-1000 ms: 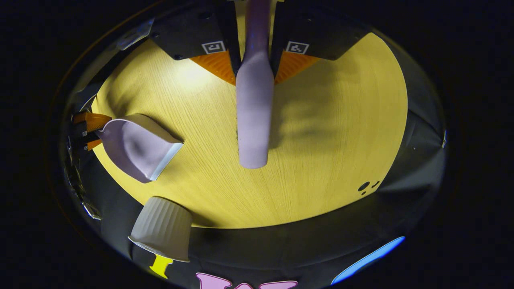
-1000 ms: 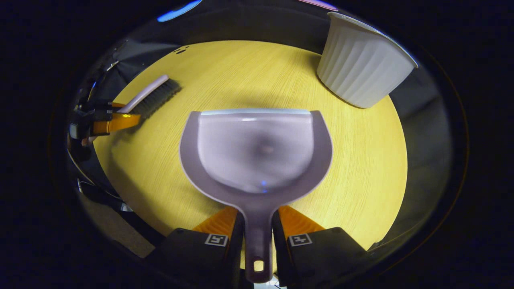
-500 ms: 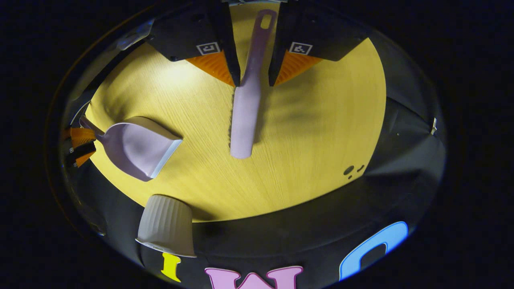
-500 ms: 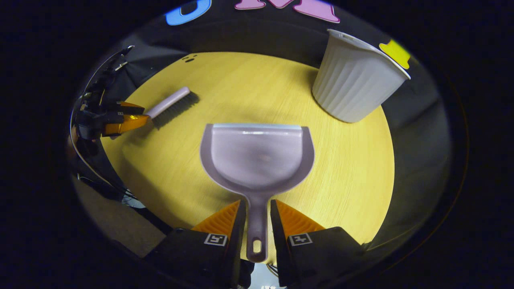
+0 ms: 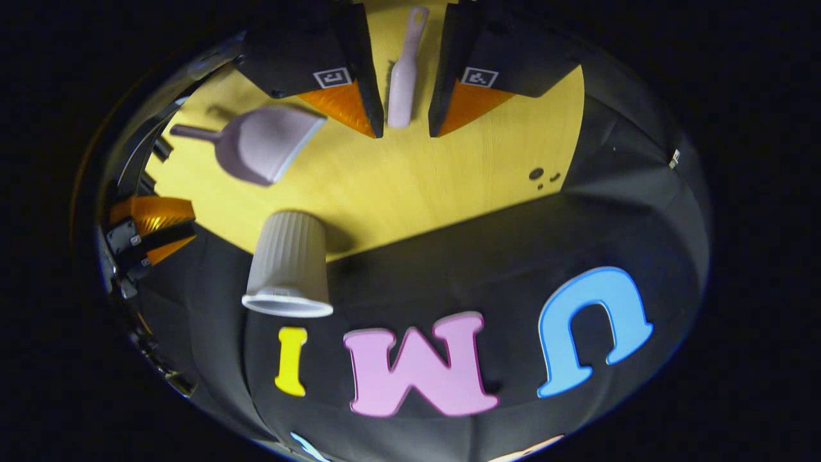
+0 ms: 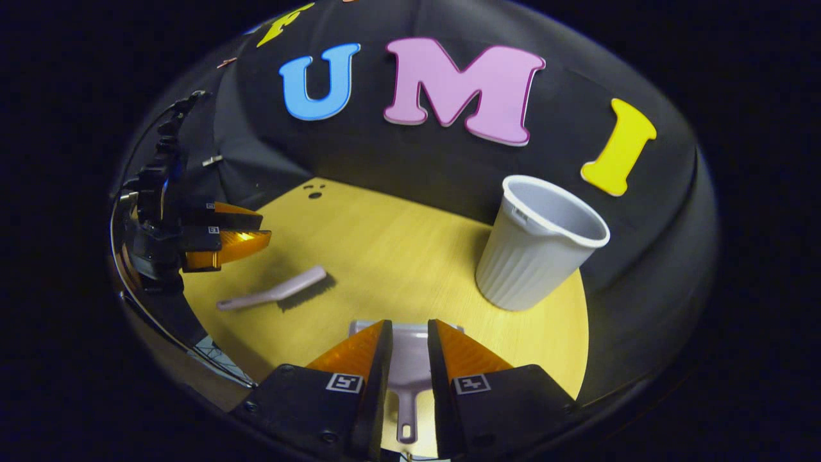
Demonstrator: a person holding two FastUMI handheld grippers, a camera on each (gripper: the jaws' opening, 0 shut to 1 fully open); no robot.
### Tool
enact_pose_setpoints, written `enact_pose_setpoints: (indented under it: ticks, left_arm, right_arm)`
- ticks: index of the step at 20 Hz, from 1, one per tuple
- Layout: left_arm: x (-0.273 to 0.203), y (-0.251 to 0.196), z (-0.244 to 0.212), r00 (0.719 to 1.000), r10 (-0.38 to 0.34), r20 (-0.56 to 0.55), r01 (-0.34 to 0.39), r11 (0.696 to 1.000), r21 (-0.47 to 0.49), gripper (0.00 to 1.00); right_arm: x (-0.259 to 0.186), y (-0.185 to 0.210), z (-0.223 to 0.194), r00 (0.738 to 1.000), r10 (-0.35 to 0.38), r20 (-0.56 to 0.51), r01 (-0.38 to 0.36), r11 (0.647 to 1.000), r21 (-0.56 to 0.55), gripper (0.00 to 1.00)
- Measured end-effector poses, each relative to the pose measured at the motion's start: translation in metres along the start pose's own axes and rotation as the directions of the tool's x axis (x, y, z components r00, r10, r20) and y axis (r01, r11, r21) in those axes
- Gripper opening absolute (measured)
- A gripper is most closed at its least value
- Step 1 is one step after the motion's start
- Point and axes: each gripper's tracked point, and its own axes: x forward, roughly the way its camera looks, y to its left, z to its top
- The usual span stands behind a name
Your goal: Pick up the small broom and dustpan from the desktop, sweep the trash into the dustpan with the broom, and then empty the trash into the garbage bin.
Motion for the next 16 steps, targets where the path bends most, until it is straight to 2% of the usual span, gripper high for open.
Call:
enact_pose_setpoints:
  ticks: [2, 3, 6, 8, 10, 11, 12, 13, 16]
  left_arm:
    - [-0.009, -0.002, 0.043, 0.995, 0.002, 0.096, 0.000, 1.000, -0.023, 0.47]
    - [-0.018, -0.002, 0.062, 0.990, 0.004, 0.138, 0.000, 1.000, -0.029, 0.47]
    - [-0.038, -0.004, 0.108, 0.968, -0.004, 0.249, 0.020, 0.998, -0.062, 0.47]
    - [-0.048, 0.000, 0.122, 0.950, 0.006, 0.312, 0.023, 0.996, -0.089, 0.47]
    - [-0.052, -0.003, 0.121, 0.944, 0.007, 0.329, 0.026, 0.995, -0.095, 0.43]
    - [-0.053, -0.004, 0.122, 0.944, 0.006, 0.330, 0.026, 0.995, -0.092, 0.47]
    - [-0.053, -0.004, 0.124, 0.944, 0.004, 0.329, 0.026, 0.996, -0.088, 0.43]
    - [-0.054, -0.004, 0.123, 0.946, 0.004, 0.324, 0.026, 0.996, -0.089, 0.47]
    - [-0.055, -0.004, 0.118, 0.952, 0.009, 0.307, 0.023, 0.995, -0.100, 0.47]
  right_arm:
    - [-0.001, -0.002, 0.024, 0.997, -0.013, 0.079, 0.012, 1.000, 0.014, 0.34]
    - [-0.002, -0.004, 0.038, 0.991, -0.026, 0.135, 0.024, 1.000, 0.019, 0.36]
    - [-0.003, -0.012, 0.073, 0.954, -0.071, 0.290, 0.068, 0.997, 0.023, 0.37]
    - [-0.013, -0.022, 0.087, 0.934, -0.098, 0.344, 0.098, 0.995, 0.018, 0.36]
    - [-0.017, -0.020, 0.094, 0.929, -0.100, 0.355, 0.096, 0.995, 0.027, 0.37]
    - [-0.018, -0.020, 0.098, 0.930, -0.096, 0.356, 0.089, 0.995, 0.035, 0.37]
    - [-0.016, -0.022, 0.098, 0.930, -0.094, 0.355, 0.087, 0.996, 0.037, 0.37]
    - [-0.015, -0.023, 0.098, 0.930, -0.095, 0.354, 0.088, 0.996, 0.035, 0.37]
    - [-0.012, -0.023, 0.096, 0.935, -0.094, 0.343, 0.091, 0.996, 0.024, 0.37]
